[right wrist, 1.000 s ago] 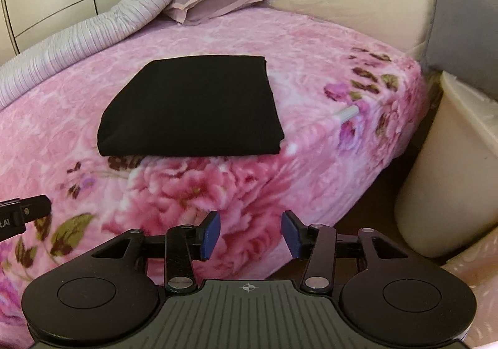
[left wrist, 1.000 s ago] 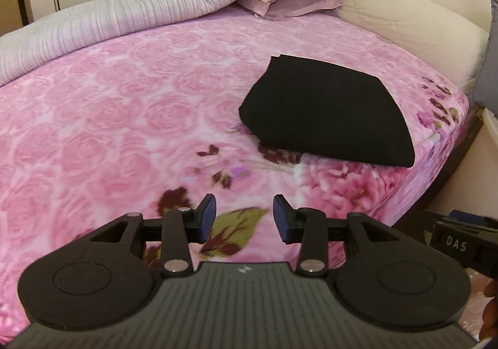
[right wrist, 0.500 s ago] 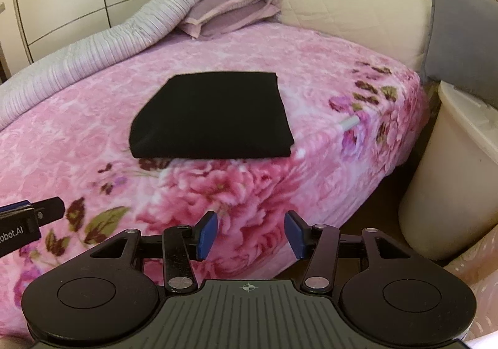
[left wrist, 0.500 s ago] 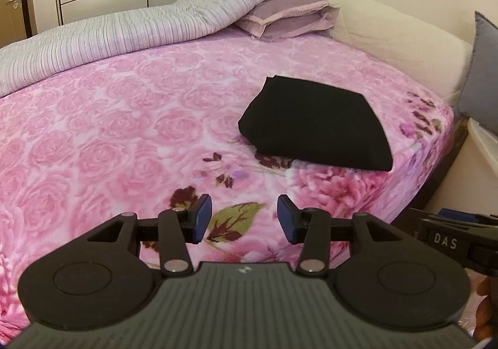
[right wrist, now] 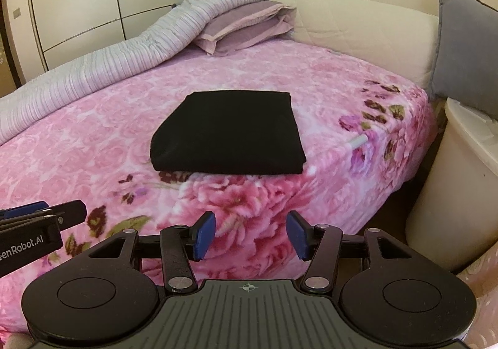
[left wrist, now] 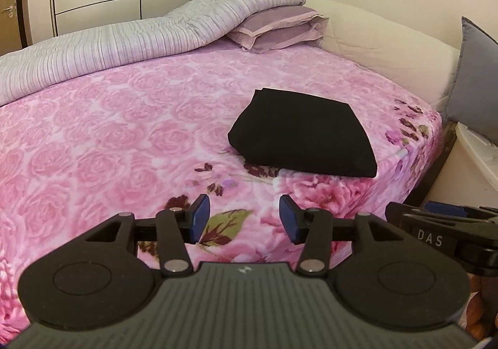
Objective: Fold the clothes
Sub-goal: 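Lift both open grippers away from the folded sweatpants bundle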
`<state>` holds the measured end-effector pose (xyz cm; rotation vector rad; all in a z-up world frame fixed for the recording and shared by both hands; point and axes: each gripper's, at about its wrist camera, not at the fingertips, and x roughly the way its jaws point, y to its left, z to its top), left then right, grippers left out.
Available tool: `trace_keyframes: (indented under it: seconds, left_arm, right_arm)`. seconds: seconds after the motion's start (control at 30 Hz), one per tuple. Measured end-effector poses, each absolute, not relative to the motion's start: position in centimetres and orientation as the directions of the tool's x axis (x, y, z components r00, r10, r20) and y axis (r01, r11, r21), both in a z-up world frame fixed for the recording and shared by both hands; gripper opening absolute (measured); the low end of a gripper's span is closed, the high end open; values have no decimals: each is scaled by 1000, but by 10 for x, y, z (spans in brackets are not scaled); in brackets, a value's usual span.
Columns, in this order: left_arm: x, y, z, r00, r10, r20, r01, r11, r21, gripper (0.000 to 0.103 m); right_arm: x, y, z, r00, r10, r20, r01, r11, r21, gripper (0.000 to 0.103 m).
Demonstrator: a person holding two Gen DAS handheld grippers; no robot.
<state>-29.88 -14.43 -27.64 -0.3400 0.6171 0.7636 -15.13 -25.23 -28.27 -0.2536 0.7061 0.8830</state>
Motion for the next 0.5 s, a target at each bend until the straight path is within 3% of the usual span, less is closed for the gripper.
trace_keyframes:
  seconds: [0.5]
  left_arm:
    - [-268, -108, -318, 526, 472, -708, -729, 679, -90, 48]
  right_arm:
    - [-129, -212, -314, 401, 571, -717, -784, 618, 53, 57]
